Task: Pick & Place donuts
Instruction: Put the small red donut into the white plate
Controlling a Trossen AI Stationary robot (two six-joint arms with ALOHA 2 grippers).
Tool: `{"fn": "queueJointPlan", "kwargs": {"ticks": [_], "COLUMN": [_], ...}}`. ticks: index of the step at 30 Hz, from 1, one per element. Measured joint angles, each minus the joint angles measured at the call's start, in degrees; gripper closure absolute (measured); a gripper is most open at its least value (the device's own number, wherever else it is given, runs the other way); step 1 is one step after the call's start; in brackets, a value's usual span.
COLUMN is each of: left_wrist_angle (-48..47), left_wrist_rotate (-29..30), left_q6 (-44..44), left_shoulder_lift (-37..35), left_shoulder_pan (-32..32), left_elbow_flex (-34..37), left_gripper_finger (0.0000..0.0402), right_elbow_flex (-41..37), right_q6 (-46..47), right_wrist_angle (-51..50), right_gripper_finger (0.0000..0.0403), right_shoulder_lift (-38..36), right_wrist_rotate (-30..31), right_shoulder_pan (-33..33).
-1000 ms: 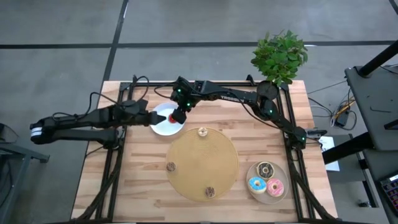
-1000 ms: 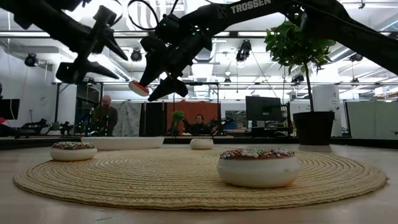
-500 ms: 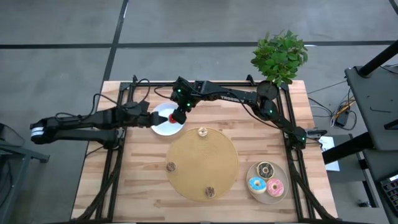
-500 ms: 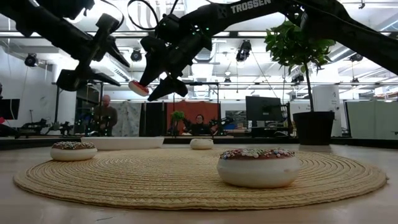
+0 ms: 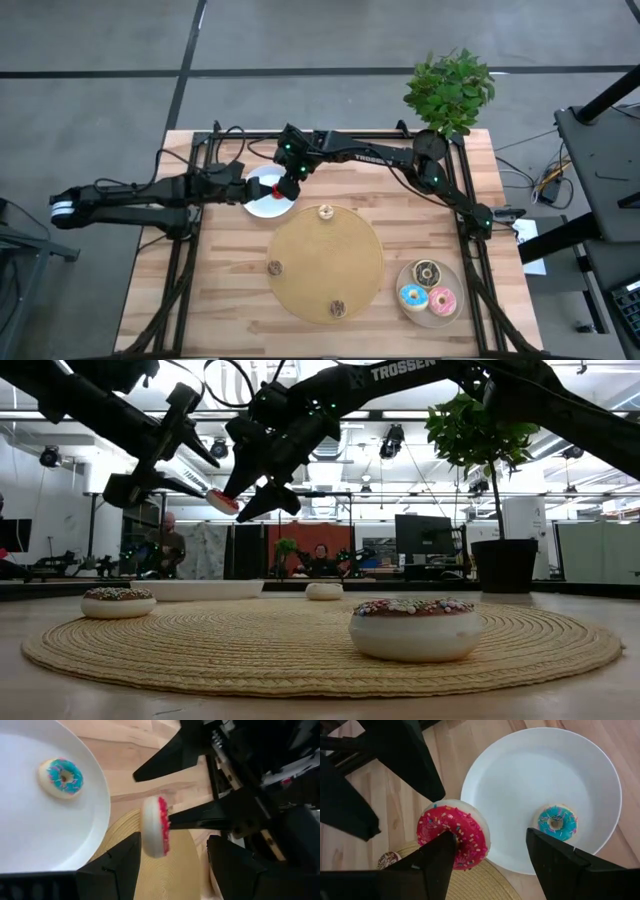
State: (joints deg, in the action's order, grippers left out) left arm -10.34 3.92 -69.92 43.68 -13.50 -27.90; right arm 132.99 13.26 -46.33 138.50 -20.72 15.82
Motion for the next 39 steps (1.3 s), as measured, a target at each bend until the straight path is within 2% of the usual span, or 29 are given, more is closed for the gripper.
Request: {"fn": "queueJointPlan", "kwargs": {"ticks": [39], "left_wrist_angle": [0.27], "left_wrist_rotate": [-3.02], "left_q6": [-0.28], "left_shoulder_lift": [1.85], "left_shoulder_pan": [-0.02], "left_elbow_flex": [-0.02], "left_gripper_finger": [0.0203], "right_elbow_flex": [0.48], "right_q6": [-0.44], "right_wrist_angle": [0.56], "right_gripper_finger": [0.0170], "right_shoulder_lift": [0.00], "right_wrist_rotate": [-0.30], "right_shoulder_pan": [-0.71]}}
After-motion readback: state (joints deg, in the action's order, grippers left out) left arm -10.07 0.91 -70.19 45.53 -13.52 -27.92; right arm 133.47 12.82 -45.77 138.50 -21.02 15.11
